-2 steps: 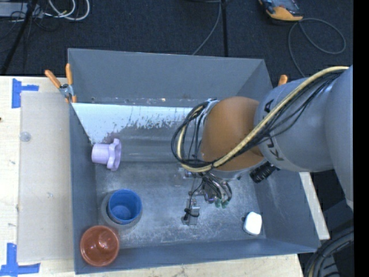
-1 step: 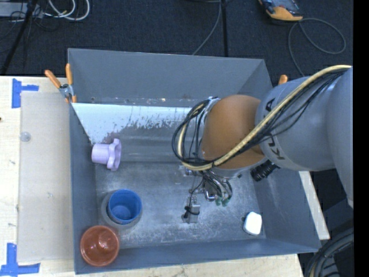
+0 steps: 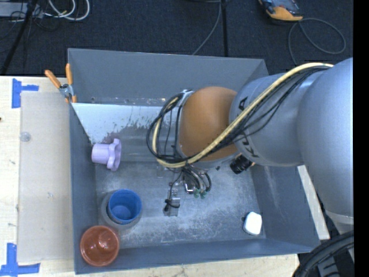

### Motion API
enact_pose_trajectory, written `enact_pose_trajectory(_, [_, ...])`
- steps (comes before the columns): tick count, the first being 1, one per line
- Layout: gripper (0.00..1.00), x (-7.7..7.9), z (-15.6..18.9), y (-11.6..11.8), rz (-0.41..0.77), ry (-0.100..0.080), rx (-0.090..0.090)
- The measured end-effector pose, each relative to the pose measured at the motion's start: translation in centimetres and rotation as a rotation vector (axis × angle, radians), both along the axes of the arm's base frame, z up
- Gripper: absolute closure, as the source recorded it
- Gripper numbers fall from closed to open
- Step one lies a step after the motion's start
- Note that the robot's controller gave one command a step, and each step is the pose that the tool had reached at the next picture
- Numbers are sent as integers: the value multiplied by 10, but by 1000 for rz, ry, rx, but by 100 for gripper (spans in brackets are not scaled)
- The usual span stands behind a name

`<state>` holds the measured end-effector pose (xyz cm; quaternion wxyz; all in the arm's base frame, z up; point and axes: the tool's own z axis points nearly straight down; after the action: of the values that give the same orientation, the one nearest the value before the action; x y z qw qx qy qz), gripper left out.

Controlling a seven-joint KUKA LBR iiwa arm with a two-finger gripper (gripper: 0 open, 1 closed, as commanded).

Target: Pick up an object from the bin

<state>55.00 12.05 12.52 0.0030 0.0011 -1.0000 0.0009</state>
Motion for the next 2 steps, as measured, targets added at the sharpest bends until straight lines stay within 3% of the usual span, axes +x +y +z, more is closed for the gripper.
enact_pose_trajectory(1, [0,-25,-18,29,-25,-2,5])
enact_pose_trajectory(2, [0,-32,-11,45,-98,10,-2])
